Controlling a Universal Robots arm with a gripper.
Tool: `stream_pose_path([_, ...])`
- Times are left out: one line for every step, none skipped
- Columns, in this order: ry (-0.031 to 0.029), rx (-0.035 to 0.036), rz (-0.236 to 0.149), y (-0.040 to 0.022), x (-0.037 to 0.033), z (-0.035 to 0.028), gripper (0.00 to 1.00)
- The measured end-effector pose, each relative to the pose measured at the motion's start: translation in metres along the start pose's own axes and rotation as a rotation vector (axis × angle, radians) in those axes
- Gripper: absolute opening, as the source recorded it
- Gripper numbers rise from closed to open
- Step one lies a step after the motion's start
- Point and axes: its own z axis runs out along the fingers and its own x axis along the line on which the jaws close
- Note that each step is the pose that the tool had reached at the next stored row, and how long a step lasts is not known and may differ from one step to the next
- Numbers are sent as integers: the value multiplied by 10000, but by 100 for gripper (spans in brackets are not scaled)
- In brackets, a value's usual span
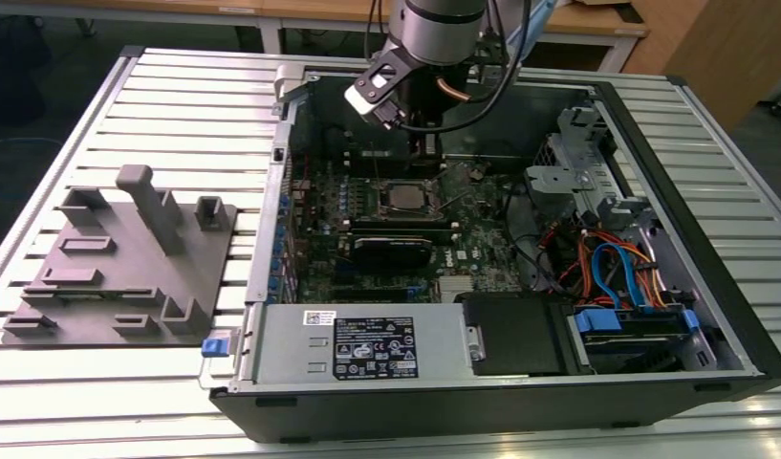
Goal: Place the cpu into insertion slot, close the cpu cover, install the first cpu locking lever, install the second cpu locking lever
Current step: 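Close the cpu cover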
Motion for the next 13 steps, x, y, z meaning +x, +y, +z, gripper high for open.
stream_pose_path([-2,1,0,0,0,-4,10])
stream_pose_path([-2,1,0,0,0,-10,10])
stream_pose_path([-1,0,0,0,0,-26,10])
stream_pose_path([-1,1,0,0,0,-35,10])
stream_pose_path([0,0,0,0,0,-38,10])
stream_pose_path([2,-2,0,0,0,-37,10])
stream_pose_path([2,0,-2,11,0,-38,10])
stream_pose_path([-1,0,-2,24,0,-39,10])
stream_pose_path([0,0,-1,32,0,-39,10])
stream_pose_path([0,0,0,41,0,-38,10])
stream_pose_path([-1,0,0,50,0,-39,10])
stream_pose_path([0,1,-1,56,0,-38,10])
stream_pose_path([0,0,-1,58,0,-38,10])
